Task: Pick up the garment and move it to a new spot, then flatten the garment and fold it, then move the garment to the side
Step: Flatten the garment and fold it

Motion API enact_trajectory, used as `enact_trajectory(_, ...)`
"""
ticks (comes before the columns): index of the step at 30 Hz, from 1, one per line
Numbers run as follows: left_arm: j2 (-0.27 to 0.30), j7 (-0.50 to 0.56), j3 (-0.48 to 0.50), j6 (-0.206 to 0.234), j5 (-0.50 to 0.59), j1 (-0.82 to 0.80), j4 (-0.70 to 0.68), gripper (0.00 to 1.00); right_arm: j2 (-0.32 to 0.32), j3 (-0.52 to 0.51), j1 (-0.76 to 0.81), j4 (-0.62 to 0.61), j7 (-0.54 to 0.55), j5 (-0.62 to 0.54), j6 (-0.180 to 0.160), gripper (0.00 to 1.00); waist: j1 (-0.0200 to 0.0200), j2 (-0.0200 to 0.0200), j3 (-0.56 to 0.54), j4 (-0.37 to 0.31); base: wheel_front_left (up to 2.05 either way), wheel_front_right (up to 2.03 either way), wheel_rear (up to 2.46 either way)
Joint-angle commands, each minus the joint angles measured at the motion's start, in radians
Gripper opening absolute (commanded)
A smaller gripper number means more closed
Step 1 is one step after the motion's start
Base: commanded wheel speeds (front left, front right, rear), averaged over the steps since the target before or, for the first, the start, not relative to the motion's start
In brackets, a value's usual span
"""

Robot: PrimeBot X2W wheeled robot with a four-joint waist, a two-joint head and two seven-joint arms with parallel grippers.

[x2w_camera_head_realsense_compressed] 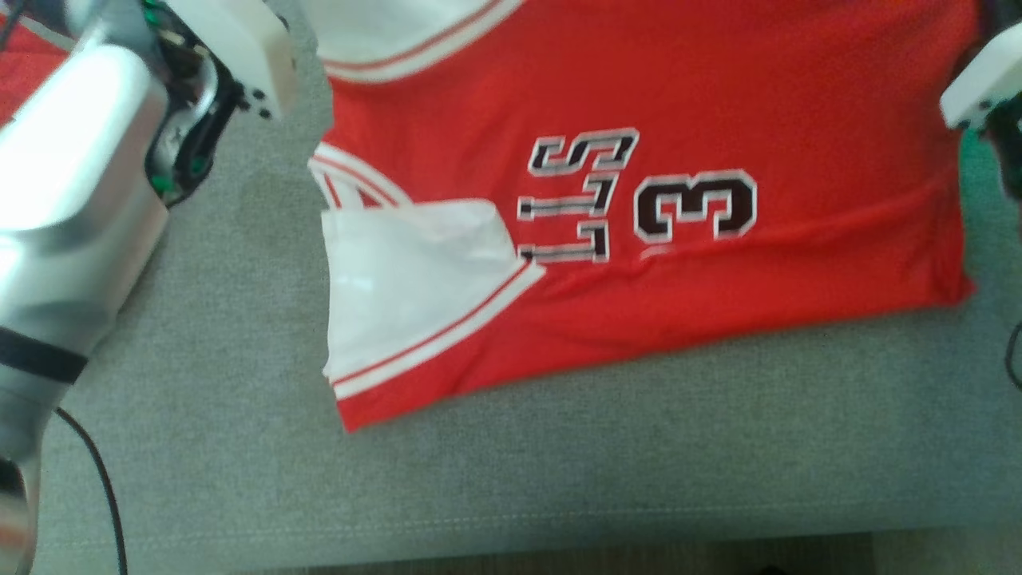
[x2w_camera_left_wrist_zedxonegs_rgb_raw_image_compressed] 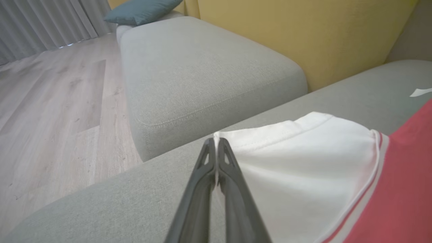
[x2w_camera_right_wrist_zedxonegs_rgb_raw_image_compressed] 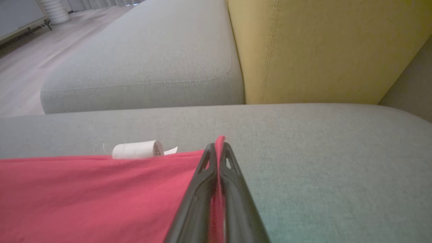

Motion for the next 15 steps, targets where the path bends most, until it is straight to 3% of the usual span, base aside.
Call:
enact_trajectory(1,0.041,-0.017,0.055,0.015,0.000,-0.069,-0.009,0.00,-0.009,0.006,-0.029,-0.019,-0.023,0.006,0.007,0.00,0.0000,0.0000,0.003,0.001,0.00,0.00,0.00)
enact_trajectory(7,0.006,-0.093,0.077,0.026,0.003,-0.106,0.045,0.00,0.006,0.011,-0.108,0.054,-0.090,0.003,0.007,0.00,0.0000,0.0000,0.015,0.004,0.00,0.00,0.00)
enact_trajectory(15,-0.022,-0.125,0.034,-0.019,0.015,-0.073,0.103,0.00,0.010,0.084,-0.083,0.107,-0.112,0.062,0.007,0.00,0.0000,0.0000,-0.017,0.012,0.00,0.00,0.00)
